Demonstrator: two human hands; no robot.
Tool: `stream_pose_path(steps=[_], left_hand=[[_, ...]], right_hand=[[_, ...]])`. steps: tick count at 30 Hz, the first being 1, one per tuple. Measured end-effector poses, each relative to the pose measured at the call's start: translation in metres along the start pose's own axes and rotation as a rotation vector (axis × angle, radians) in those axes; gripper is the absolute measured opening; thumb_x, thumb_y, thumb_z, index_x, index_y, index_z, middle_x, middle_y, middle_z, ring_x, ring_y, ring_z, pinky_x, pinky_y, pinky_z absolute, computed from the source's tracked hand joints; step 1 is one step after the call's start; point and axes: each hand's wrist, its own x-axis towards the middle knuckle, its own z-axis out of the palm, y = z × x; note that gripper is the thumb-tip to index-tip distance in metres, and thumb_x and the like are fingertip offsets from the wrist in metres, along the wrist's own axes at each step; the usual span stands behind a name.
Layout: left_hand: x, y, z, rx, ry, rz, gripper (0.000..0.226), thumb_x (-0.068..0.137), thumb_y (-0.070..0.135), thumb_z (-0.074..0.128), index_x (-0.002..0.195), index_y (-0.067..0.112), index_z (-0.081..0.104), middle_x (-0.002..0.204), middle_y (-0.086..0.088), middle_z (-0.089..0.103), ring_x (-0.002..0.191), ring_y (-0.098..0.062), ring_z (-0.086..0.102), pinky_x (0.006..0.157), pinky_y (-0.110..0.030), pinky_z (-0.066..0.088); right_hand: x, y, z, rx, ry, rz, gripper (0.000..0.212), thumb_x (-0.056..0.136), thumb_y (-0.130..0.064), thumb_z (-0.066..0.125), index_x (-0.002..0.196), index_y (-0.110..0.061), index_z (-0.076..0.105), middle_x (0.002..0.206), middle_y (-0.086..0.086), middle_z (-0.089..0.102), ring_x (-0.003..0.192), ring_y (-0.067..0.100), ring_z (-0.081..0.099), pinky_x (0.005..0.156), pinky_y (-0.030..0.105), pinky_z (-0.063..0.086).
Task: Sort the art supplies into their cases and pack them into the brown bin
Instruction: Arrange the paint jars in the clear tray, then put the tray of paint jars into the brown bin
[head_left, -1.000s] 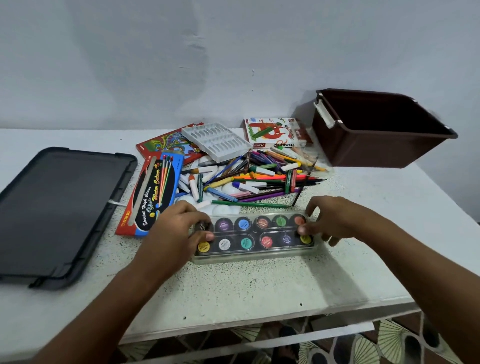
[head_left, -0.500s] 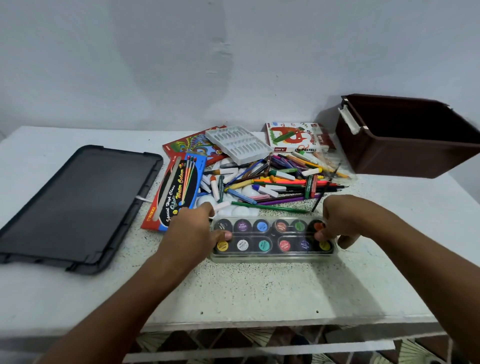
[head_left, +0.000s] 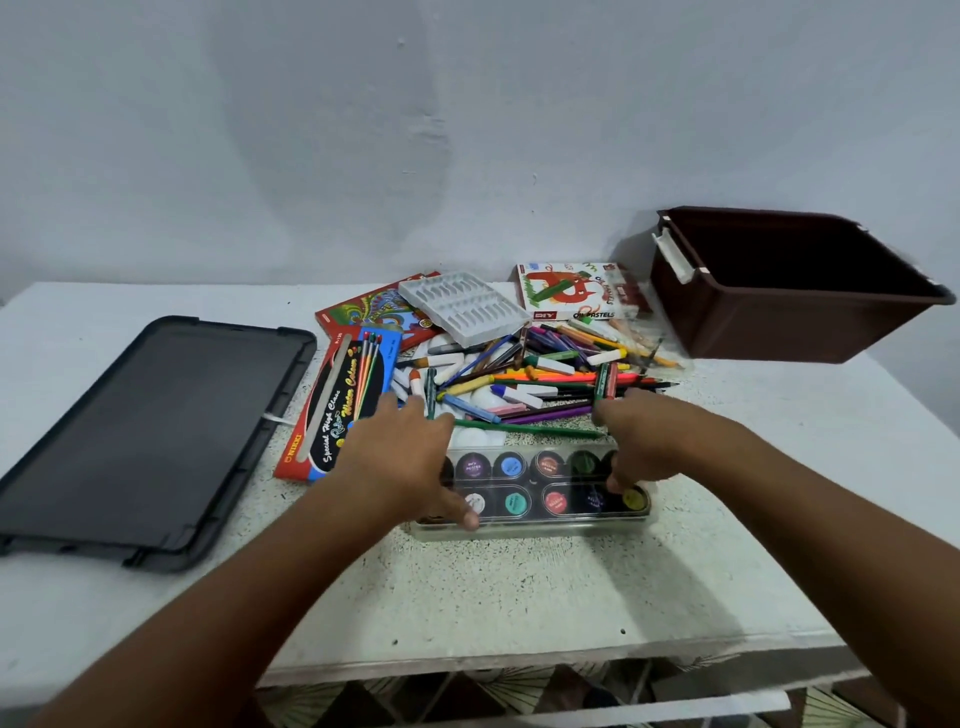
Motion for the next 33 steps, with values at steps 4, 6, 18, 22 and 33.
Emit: stream_pose_path(steps=[4, 6, 18, 22, 33], left_hand=[[0.012, -0.001, 0.003, 0.123, -0.09, 0.183, 0.109, 0.053, 0.079, 0.067, 0.139, 0.018, 0.038, 0.14, -0.005, 0.033, 0.129, -0.027, 0.024, 0.108, -0.045, 0.028], [0.015, -0.001, 0.006, 0.15, -0.079, 0.212, 0.099, 0.056, 0.077, 0.067, 0.132, 0.017, 0.045, 0.133, -0.005, 0.037, 0.123, -0.025, 0.026, 0.105, -0.044, 0.029], [0.044, 0.02, -0.072, 0.083, 0.079, 0.29, 0.09, 0.048, 0.082, 0.063, 0.117, 0.025, 0.056, 0.108, 0.008, 0.039, 0.102, -0.012, 0.03, 0.09, -0.033, 0.033], [0.097, 0.062, -0.143, 0.082, 0.299, 0.293, 0.086, 0.047, 0.082, 0.064, 0.107, 0.021, 0.061, 0.109, 0.003, 0.048, 0.104, -0.016, 0.037, 0.078, -0.033, 0.031], [0.268, 0.232, -0.199, 0.033, 0.419, 0.175, 0.08, 0.053, 0.07, 0.074, 0.113, 0.02, 0.059, 0.115, -0.004, 0.055, 0.115, -0.024, 0.041, 0.093, -0.043, 0.031]], right_hand=[[-0.002, -0.009, 0.01, -0.151, -0.007, -0.165, 0.106, 0.059, -0.069, 0.075, 0.145, -0.032, 0.026, 0.143, 0.004, 0.034, 0.133, 0.028, 0.025, 0.109, 0.056, 0.023], [0.0, -0.014, 0.023, -0.237, 0.062, -0.234, 0.106, 0.058, -0.073, 0.072, 0.142, -0.026, 0.027, 0.141, 0.004, 0.039, 0.131, 0.027, 0.028, 0.111, 0.059, 0.013], [-0.012, 0.057, -0.034, -0.234, 0.294, -0.29, 0.087, 0.057, -0.069, 0.07, 0.125, -0.024, 0.039, 0.121, -0.003, 0.053, 0.119, 0.025, 0.037, 0.109, 0.057, 0.009], [0.0, 0.139, -0.091, -0.255, 0.427, -0.145, 0.095, 0.056, -0.068, 0.07, 0.131, -0.025, 0.031, 0.126, -0.005, 0.051, 0.123, 0.025, 0.036, 0.107, 0.059, 0.011], [0.083, 0.347, -0.095, -0.256, 0.589, 0.097, 0.088, 0.057, -0.057, 0.075, 0.13, -0.025, 0.036, 0.126, 0.0, 0.052, 0.125, 0.027, 0.034, 0.107, 0.06, 0.009]])
